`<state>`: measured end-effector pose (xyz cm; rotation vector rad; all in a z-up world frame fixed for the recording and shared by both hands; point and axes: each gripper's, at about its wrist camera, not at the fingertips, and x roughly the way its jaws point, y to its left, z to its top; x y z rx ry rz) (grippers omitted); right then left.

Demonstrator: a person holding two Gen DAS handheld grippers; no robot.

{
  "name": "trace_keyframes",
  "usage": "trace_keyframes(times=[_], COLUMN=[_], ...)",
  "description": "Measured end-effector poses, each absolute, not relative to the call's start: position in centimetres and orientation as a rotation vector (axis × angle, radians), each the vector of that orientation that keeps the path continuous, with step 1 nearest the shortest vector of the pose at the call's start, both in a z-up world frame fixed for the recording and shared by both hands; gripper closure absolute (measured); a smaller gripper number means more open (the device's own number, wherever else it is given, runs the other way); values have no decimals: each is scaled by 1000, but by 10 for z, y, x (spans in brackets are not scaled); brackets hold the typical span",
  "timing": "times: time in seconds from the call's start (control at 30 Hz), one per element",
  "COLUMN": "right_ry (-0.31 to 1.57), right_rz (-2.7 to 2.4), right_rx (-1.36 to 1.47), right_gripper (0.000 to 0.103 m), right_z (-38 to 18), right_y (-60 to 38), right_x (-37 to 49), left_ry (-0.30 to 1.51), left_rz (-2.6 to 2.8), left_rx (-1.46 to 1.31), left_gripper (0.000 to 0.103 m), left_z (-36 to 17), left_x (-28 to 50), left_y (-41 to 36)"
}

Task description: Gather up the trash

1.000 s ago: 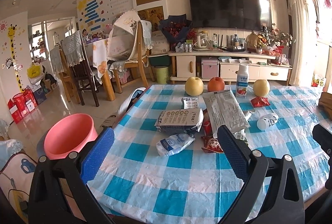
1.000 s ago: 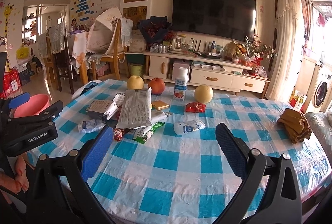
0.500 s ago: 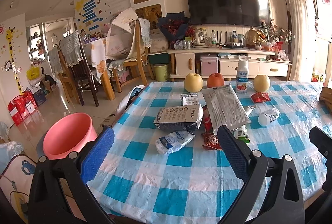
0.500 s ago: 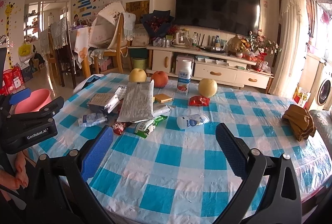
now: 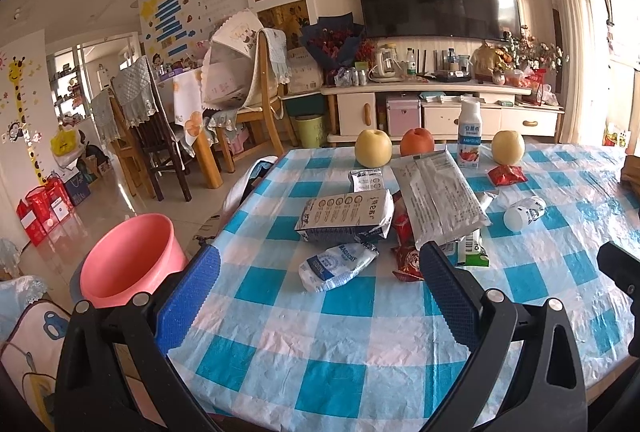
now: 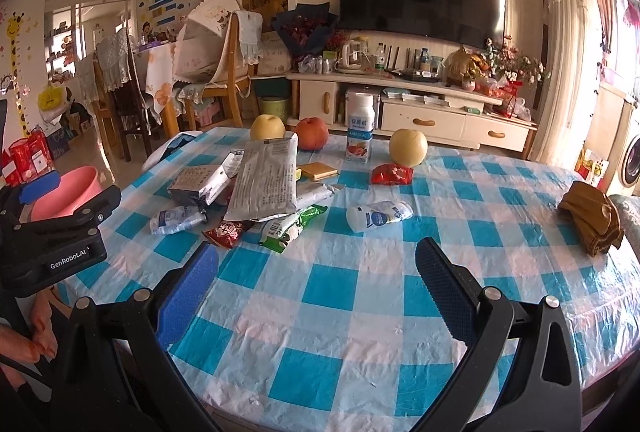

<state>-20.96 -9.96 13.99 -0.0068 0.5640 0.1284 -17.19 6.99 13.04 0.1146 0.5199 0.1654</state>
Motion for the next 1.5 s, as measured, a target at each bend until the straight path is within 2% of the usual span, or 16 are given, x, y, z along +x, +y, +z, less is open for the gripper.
trace_keyframes(times=[0.53, 0.8, 0.97, 1.2, 1.5], right_ry=[604, 658, 702, 719, 690], right_rz=[141, 195, 233, 303, 358], right_rx=[18, 123, 218, 286, 246], right_gripper=[4, 4, 4, 4, 4], right_z=[128, 117, 105, 98, 100], right_y=[-108, -120, -128, -124, -96], right_x=[-188, -168, -147, -118, -76], left_ry=[543, 585, 650, 736, 863], left_rz=[143, 124, 74, -7, -21], left_rx=[107, 89, -24, -318, -616], left_gripper=[5, 5, 5, 5, 5], left_z=[121, 116, 114, 104, 67], left_x=[-157, -145, -123, -81, -7], left_y=[68, 75, 103, 147, 161])
